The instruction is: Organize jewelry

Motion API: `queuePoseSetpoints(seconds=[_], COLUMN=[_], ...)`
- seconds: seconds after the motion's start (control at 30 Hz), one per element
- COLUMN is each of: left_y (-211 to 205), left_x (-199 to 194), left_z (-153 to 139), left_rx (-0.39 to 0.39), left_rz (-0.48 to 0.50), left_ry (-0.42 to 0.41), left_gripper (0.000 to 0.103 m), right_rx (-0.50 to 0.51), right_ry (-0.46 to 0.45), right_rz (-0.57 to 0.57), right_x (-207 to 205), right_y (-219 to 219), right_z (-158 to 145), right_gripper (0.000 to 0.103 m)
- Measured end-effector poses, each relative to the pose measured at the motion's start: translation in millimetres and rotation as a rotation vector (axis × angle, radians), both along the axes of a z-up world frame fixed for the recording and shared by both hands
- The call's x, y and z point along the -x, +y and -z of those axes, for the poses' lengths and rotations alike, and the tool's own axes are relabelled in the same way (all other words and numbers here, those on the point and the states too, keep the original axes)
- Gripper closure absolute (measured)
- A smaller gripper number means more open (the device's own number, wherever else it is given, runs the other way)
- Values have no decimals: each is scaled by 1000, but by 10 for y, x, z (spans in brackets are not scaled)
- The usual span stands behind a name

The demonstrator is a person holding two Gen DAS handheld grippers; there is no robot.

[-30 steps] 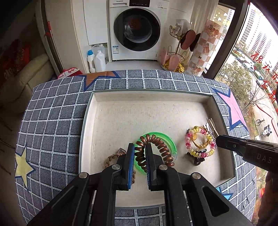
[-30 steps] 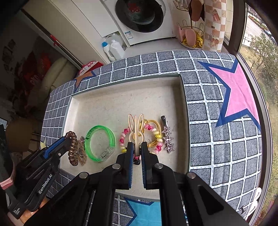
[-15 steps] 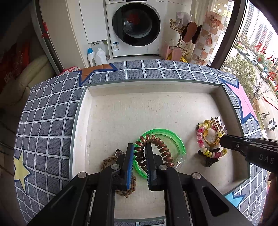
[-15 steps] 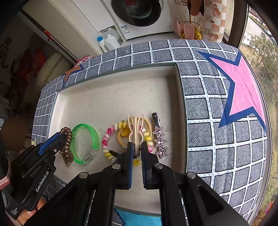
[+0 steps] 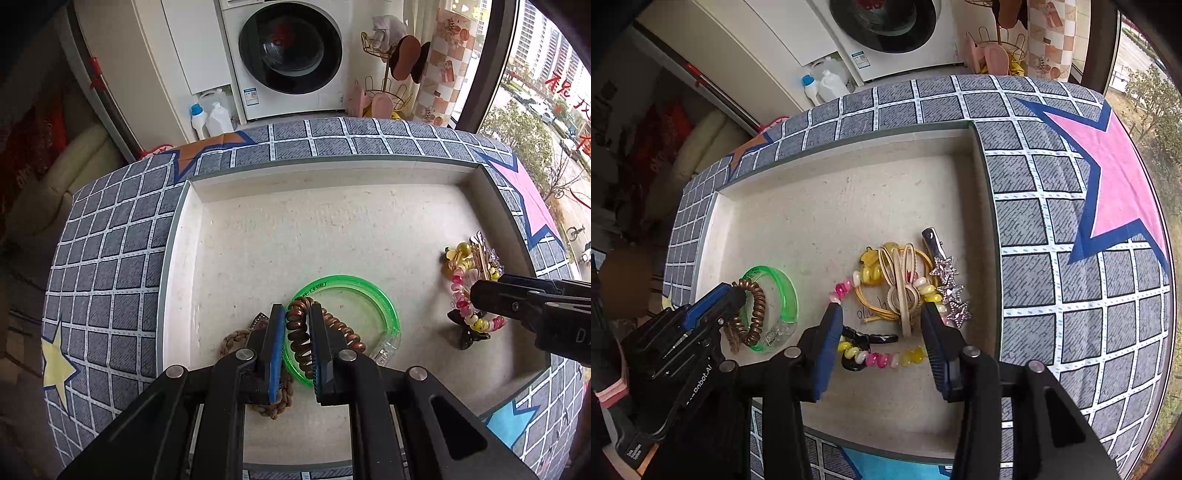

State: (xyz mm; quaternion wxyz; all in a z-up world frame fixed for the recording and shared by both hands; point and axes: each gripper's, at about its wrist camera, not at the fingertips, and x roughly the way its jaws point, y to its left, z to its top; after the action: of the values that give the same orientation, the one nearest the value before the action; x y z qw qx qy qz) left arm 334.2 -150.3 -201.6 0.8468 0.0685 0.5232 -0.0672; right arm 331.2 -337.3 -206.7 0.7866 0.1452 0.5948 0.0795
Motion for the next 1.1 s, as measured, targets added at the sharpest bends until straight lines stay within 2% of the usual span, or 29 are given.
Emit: queuePoseSetpoints(seconds=[0.2, 0.23, 0.27, 0.33, 0.6, 0.73, 0.83, 0.9, 0.93, 0.97, 1.1], left_y=[19, 22, 34, 63, 65, 115, 180, 220, 237, 253, 315], left_x=[0, 0, 12, 67, 66, 115, 185, 246, 281, 323, 488], left_z=[-35, -43, -66, -173, -247, -293, -330, -353, -366, -378, -422], left_rx=[1, 2, 4, 15, 15, 10, 24, 34, 37, 37, 30], left_rz=[5, 3, -9, -30, -11, -12, -24, -28, -26, -25, -22], left_ry=[-7, -8, -19, -88, -67, -59, -52, -46, -44, -44, -31], left_gripper=[76, 44, 2, 0, 0, 0, 0, 0, 0, 0, 0], right_rx=[-14, -15, -16, -16, -25, -28, -24, -25, -26, -26, -27], right_ry=[-20, -25, -30, -40, -40, -31, -23, -15, -13, -18, -28], right_rz=[22, 27, 32, 40, 47, 41, 49, 52, 52, 53, 45], right_x=[30, 33, 39, 51, 99, 147, 214, 250, 277, 311, 444], right_y=[-23, -33, -41, -56, -55, -6, 10, 12, 13, 15, 56], right_z=[-99, -119, -140, -180, -253, -252, -251, -249, -253, -267, -344], right_gripper=[55, 55, 55, 55, 54, 41, 41, 36, 28, 24, 24])
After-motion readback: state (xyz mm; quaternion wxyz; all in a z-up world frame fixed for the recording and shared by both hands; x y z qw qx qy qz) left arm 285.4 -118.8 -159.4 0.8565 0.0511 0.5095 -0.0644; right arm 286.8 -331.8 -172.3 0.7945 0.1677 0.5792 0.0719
